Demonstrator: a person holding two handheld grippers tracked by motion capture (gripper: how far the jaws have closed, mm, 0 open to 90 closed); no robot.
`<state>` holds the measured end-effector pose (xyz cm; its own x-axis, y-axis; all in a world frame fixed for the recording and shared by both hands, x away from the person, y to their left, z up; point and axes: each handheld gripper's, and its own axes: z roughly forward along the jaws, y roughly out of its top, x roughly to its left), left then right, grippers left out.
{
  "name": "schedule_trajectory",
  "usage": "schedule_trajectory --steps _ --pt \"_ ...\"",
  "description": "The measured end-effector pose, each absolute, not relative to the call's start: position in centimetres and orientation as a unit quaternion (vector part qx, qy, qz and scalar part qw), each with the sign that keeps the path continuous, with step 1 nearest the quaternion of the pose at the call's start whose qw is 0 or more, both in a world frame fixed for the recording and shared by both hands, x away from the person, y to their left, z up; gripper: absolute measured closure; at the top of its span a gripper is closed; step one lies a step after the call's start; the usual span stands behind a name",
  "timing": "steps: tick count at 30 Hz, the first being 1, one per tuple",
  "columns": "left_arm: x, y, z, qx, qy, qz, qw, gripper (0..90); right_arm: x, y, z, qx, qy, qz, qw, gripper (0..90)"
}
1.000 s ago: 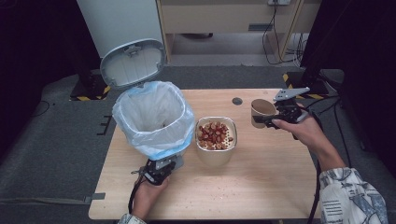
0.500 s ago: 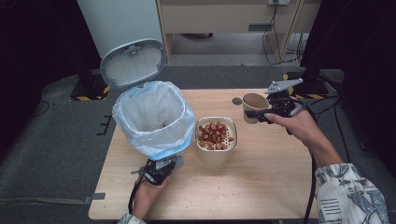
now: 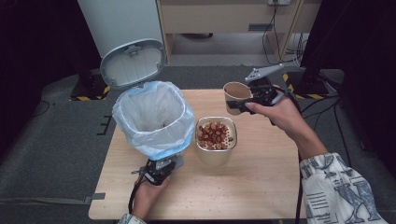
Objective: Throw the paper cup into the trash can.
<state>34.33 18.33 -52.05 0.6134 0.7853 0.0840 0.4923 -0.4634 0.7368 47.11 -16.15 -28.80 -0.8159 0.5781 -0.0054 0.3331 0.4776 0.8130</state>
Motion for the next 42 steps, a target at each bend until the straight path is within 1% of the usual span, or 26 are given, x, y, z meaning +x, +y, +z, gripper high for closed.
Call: schedule_trajectory --steps 17,30,42 --pt "34.3 18.3 -52.0 0.829 0.388 0.21 0.346 89.5 47.6 -11.0 -27.5 0.25 0.849 0.45 0.118 36.6" --pt "34.3 18.3 -52.0 0.829 0.387 0.209 0.346 89.5 47.4 -8.0 -25.8 0.245 0.846 0.461 0.11 36.5" --pt "34.3 18.3 -52.0 0.829 0.386 0.211 0.347 89.5 47.6 -3.9 -24.7 0.23 0.847 0.468 0.104 36.0"
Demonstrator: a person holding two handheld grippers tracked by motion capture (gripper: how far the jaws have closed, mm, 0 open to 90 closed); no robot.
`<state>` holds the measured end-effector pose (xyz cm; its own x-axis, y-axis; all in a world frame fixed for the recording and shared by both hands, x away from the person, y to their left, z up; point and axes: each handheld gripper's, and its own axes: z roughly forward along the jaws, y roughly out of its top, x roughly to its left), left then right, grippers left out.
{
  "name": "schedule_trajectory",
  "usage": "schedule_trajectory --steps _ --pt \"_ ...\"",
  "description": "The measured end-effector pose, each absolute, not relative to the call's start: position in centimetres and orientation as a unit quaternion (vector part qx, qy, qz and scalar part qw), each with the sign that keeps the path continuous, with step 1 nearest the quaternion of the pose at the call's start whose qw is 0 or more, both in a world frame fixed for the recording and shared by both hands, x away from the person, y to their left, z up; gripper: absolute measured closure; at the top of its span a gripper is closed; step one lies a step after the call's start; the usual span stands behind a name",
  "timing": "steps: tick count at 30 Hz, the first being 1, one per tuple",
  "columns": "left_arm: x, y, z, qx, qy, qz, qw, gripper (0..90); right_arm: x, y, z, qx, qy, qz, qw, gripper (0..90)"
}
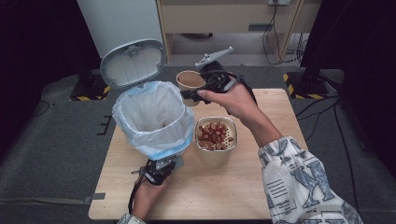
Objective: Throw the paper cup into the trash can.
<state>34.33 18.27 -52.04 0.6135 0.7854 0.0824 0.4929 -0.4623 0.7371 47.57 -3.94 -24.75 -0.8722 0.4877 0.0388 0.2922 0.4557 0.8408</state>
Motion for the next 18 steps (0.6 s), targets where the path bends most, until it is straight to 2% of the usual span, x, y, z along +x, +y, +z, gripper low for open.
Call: schedule_trajectory --steps 18 --pt "34.3 18.3 -52.0 0.829 0.386 0.209 0.347 89.5 47.8 1.0 -26.1 0.214 0.851 0.473 0.084 35.2"
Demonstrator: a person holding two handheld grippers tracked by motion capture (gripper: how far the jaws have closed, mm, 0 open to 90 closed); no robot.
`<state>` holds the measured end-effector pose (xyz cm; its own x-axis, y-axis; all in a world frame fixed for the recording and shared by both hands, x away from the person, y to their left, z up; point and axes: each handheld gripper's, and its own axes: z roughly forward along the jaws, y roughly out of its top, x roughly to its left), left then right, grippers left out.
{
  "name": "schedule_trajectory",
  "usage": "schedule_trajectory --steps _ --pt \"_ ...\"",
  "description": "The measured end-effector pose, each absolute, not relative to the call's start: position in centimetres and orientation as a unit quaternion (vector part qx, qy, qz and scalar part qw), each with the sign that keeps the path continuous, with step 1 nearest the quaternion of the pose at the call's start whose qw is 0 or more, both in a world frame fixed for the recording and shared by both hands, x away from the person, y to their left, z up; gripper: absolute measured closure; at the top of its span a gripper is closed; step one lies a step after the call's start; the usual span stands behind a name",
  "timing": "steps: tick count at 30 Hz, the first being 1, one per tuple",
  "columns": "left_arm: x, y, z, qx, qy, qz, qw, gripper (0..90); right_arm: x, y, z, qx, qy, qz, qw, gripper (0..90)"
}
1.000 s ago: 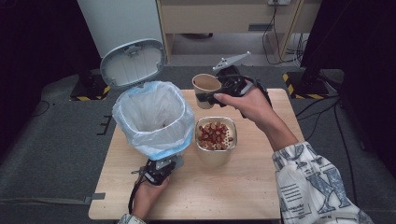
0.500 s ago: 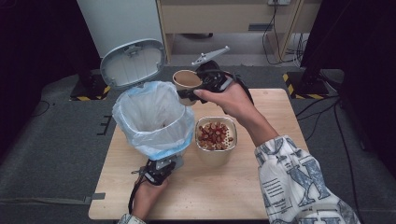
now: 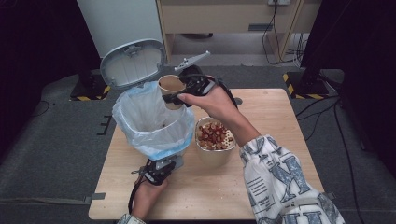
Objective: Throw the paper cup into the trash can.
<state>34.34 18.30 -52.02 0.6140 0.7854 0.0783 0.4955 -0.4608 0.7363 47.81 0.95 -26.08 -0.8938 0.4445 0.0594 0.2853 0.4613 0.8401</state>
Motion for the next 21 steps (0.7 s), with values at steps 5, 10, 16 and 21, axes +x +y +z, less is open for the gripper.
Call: schedule_trajectory --steps 5,10,16,21 --pt "34.3 18.3 -52.0 0.828 0.387 0.209 0.347 89.5 47.7 2.3 -26.8 0.208 0.855 0.469 0.08 34.8" --pt "34.4 18.3 -52.0 0.829 0.386 0.208 0.347 89.5 47.7 3.3 -27.7 0.202 0.86 0.462 0.074 33.2" --pt "34.3 18.3 -52.0 0.829 0.387 0.209 0.347 89.5 47.4 3.5 -28.6 0.198 0.857 0.468 0.085 17.5" --pt "34.4 18.3 -52.0 0.829 0.386 0.209 0.348 89.5 47.5 2.4 -28.4 0.207 0.854 0.469 0.091 13.5"
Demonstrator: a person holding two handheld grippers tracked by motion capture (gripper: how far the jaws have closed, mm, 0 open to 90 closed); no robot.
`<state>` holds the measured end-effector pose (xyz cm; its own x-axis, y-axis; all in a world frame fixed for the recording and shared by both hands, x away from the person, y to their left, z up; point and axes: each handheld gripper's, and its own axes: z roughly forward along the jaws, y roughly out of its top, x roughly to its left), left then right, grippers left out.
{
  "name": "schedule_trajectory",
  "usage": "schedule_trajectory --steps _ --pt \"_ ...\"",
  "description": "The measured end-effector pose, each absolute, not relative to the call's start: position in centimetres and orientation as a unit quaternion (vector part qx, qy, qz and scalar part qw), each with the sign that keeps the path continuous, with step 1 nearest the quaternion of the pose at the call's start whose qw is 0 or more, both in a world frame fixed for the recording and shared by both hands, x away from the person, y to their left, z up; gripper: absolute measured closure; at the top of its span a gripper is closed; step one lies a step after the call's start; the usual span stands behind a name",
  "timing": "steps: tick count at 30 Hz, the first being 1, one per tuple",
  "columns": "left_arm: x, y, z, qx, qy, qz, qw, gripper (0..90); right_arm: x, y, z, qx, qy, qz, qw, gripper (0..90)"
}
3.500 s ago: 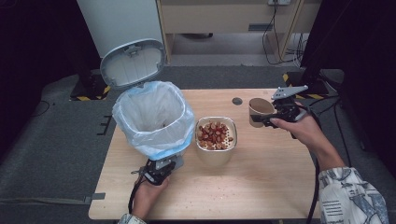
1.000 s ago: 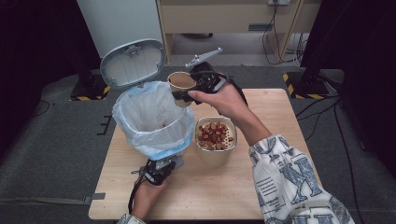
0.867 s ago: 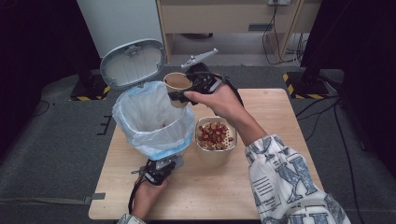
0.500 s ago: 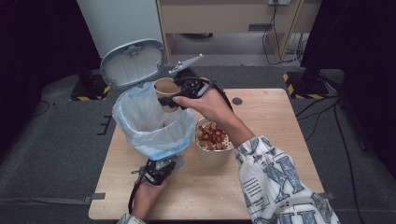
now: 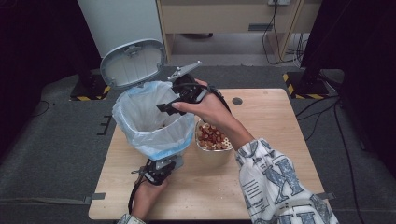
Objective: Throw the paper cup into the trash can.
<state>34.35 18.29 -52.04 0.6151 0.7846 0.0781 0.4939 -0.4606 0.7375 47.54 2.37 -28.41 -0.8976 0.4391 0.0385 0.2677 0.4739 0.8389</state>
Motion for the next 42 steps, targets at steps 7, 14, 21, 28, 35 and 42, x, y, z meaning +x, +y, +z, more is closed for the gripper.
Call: schedule_trajectory --steps 7,14,21,28,35,42 --pt "34.4 18.3 -52.0 0.829 0.385 0.209 0.348 89.5 47.9 0.5 -28.6 0.224 0.848 0.47 0.102 12.5" --pt "34.4 18.3 -52.0 0.829 0.385 0.209 0.347 89.5 48.1 -0.8 -28.8 0.235 0.843 0.471 0.108 9.0" --pt "34.4 18.3 -52.0 0.829 0.384 0.209 0.348 89.5 48.2 -2.2 -29.3 0.247 0.836 0.475 0.118 8.4" --pt "34.4 18.3 -52.0 0.829 0.384 0.21 0.347 89.5 48.3 -4.0 -29.7 0.259 0.832 0.476 0.123 8.1" --pt "34.3 18.3 -52.0 0.829 0.384 0.21 0.347 89.5 48.5 -5.8 -29.8 0.272 0.824 0.479 0.133 7.9" --pt "34.3 18.3 -52.0 0.829 0.384 0.21 0.347 89.5 48.5 -7.5 -29.8 0.283 0.817 0.482 0.141 7.8"
